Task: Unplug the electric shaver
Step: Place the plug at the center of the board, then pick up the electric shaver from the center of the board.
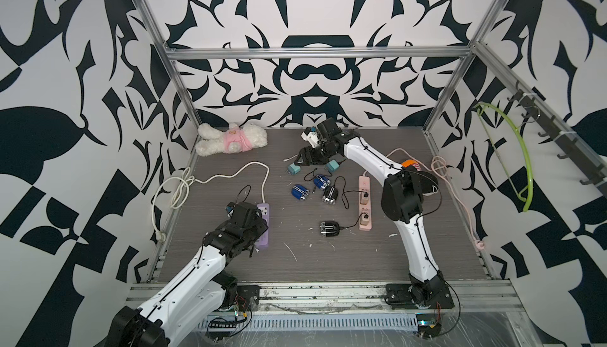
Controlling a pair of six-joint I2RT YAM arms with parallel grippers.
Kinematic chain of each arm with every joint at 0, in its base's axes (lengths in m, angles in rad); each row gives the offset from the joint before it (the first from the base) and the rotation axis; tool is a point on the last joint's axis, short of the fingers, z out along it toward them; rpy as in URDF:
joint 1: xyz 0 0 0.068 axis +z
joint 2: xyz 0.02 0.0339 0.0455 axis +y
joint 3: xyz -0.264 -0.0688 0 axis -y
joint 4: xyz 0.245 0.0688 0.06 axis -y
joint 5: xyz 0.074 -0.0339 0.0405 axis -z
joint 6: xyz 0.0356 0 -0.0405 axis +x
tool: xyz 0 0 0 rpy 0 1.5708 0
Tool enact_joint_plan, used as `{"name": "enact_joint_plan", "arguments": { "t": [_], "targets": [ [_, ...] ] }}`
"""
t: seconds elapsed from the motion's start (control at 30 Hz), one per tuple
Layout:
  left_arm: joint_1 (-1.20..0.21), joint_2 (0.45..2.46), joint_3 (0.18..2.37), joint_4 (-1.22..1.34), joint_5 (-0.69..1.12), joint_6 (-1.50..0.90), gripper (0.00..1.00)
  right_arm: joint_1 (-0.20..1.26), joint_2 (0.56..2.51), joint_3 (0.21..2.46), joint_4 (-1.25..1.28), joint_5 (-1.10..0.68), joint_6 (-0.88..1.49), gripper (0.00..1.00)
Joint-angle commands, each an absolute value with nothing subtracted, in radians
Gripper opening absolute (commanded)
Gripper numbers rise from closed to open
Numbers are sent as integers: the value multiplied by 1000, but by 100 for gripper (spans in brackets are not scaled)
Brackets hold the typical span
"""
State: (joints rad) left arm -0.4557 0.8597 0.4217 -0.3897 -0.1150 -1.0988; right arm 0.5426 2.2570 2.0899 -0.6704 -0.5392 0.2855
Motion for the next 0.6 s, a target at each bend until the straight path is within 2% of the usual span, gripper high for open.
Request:
{"name": "enact_joint_plan", "arguments": {
  "t": [0.0, 0.13, 0.3, 0.57],
  "targets": [
    [-457, 908, 505, -395, -97, -1021, 52, 544, 2113, 2021, -639, -465, 233, 66],
    [-480, 994, 574, -329, -60, -955, 69, 545, 1938, 1814, -590, -344, 215, 66],
    [-573, 1141, 690, -258, -27, -803, 80, 517, 1735, 1541, -552, -310, 227, 67],
    [-755, 1393, 954, -294, 97, -423, 83, 423, 1398, 1207, -497, -298, 345, 67]
  ]
}}
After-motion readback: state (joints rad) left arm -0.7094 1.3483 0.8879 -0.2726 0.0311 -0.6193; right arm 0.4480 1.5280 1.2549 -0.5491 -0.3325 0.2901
